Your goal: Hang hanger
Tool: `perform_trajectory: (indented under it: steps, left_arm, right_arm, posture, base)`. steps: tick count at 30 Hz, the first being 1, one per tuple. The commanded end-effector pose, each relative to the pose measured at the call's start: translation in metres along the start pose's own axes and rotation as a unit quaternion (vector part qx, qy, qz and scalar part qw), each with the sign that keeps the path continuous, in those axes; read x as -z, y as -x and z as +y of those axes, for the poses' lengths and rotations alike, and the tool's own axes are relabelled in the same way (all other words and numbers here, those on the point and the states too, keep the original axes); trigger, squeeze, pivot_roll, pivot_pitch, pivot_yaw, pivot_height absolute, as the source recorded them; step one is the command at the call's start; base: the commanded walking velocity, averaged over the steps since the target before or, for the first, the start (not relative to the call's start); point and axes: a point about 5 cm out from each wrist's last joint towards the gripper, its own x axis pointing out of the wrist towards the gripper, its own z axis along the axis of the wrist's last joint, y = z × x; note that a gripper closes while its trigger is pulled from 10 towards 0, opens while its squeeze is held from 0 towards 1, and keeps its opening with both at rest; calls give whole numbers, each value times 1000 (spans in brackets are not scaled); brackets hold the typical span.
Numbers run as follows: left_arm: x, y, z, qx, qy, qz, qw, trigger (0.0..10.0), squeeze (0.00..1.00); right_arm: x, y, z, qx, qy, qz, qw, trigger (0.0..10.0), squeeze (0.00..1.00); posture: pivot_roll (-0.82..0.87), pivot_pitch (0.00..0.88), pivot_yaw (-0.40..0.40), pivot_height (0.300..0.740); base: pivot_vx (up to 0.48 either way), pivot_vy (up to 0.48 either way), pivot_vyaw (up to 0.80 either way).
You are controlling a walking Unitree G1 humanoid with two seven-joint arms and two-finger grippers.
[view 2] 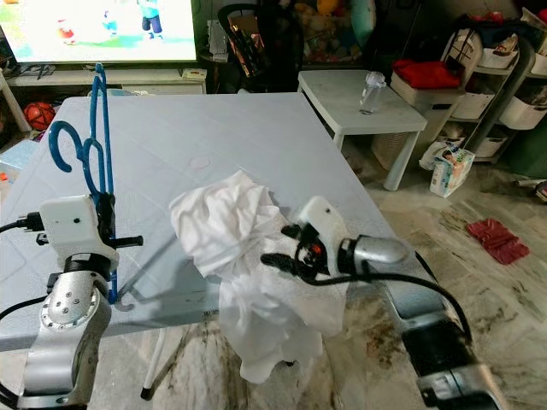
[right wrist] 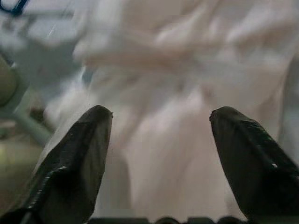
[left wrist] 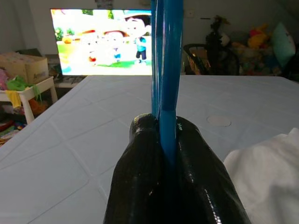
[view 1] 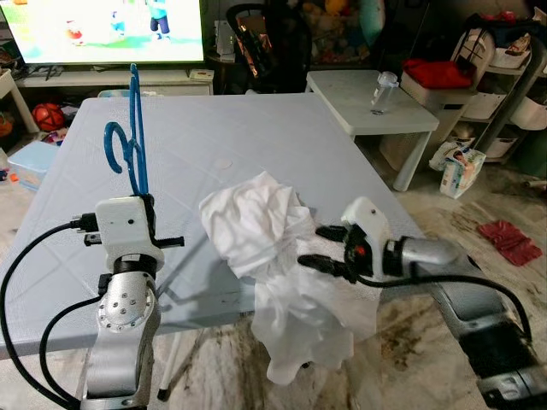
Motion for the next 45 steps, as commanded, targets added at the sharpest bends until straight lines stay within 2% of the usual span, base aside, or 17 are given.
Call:
perform_trajectory:
  steps: [1, 5, 6, 7, 8, 14, 15, 16, 19, 28, 31, 35, 39, 43, 44, 45]
  left_arm:
    - [24, 7, 4, -4, -9, 63, 998, 10000, 0]
    - [24, 6, 0, 0, -7, 64, 998, 10000, 0]
    - [24, 6, -2, 4, -5, 64, 998, 10000, 0]
    - [23, 6, -2, 5, -5, 63, 998, 10000, 0]
    - [23, 5, -3, 8, -4, 63, 998, 10000, 0]
    - [22, 5, -4, 11, -3, 62, 998, 10000, 0]
    - [23, 5, -3, 10, -3, 63, 998, 10000, 0]
    - [23, 5, -3, 10, -3, 63, 998, 10000, 0]
    - [23, 8, -3, 7, -3, 65, 998, 10000, 0]
    - [23, 8, -5, 6, -1, 67, 998, 10000, 0]
    - [23, 8, -5, 5, -1, 67, 998, 10000, 0]
    - [23, 8, -5, 3, 2, 66, 998, 10000, 0]
    - [23, 8, -5, 2, 2, 65, 998, 10000, 0]
    - [22, 8, -4, -3, 1, 64, 998, 10000, 0]
    - [22, 8, -3, -5, 1, 63, 998, 10000, 0]
    - [22, 8, -3, -5, 1, 63, 998, 10000, 0]
  right_arm:
    - [5, 7, 2, 2, -4, 12, 1000, 10000, 1000]
    - [18, 6, 2, 28, -33, 28, 999, 10000, 1000]
    - [23, 3, 3, 35, -37, 37, 998, 10000, 910]
    - [26, 2, 4, 35, -37, 42, 998, 10000, 690]
    - [30, -2, 5, 42, -42, 48, 997, 10000, 0]
    - [35, -21, 11, 64, -62, 45, 995, 10000, 0]
    - [35, -25, 11, 70, -65, 44, 994, 2706, 0]
    - [35, -27, 12, 73, -67, 42, 994, 0, 0]
    - [31, -41, 13, 92, -73, 32, 993, 0, 0]
    - [21, -67, 20, 97, -61, 27, 993, 0, 0]
    - [17, -72, 18, 108, -60, 23, 992, 0, 0]
    - [-3, -88, 7, 150, -70, -6, 986, 0, 0]
    - [-17, -94, -3, 182, -82, -27, 979, 0, 0]
    - [-58, -99, -25, 240, -96, -83, 962, 0, 0]
    - [-84, -97, -33, 261, -96, -121, 953, 0, 0]
    - [-101, -95, -37, 270, -97, -151, 946, 0, 0]
  posture:
    - [69, 0, -88, 740]
    - [64, 0, -84, 740]
    - [64, 0, -82, 740]
    - [64, 0, -82, 740]
    - [65, 0, -81, 740]
    - [73, 0, -86, 740]
    - [74, 0, -87, 740]
    - [74, 0, -87, 740]
    - [78, 0, -93, 740]
    - [80, 0, -96, 740]
    - [81, 0, -98, 740]
    - [86, 0, -102, 740]
    - [88, 0, -105, 740]
    - [102, 0, -111, 740]
    - [105, 0, -111, 740]
    - [106, 0, -111, 740]
  base:
    - [0, 0, 0]
    - [0, 0, 0]
    - [0, 0, 0]
    - [0, 0, 0]
    - [0, 0, 0]
    - [0, 0, 0]
    - [0, 0, 0]
    - [0, 0, 0]
    - [0, 0, 0]
    - [0, 0, 0]
    - [0, 0, 0]
    - [0, 0, 0]
    - [0, 0, 0]
    - [0, 0, 0]
    - [0, 0, 0]
    - [0, 0, 0]
